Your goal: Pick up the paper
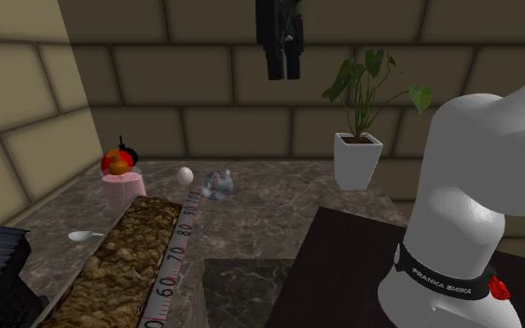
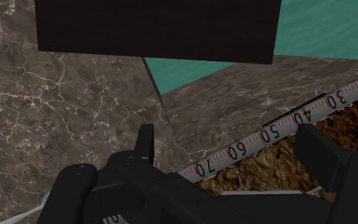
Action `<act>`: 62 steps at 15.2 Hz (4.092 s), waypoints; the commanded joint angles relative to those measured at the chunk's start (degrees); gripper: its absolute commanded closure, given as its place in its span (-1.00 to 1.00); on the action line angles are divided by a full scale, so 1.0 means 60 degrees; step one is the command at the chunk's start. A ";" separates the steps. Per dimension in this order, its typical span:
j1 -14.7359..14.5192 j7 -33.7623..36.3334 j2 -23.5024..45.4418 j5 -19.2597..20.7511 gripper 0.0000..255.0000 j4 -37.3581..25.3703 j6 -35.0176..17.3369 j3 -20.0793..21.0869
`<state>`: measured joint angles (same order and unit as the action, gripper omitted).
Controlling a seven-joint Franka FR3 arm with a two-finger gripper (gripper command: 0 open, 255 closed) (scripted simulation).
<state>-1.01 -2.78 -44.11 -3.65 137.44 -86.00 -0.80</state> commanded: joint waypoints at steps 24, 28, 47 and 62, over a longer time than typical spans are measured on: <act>0.0909 -0.0050 0.7666 0.1266 -1.00 -0.2439 -0.4980 -0.0702; 0.1051 -0.0027 0.9100 0.1371 -1.00 -0.3495 -0.5333 -0.0842; 0.1590 0.0041 1.3836 0.1408 -1.00 -0.7498 -0.6008 -0.1142; 0.1577 0.0015 1.3594 0.1419 1.00 -0.7510 -0.5755 -0.1154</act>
<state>8.50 -2.66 38.02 4.83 92.27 -120.96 -7.70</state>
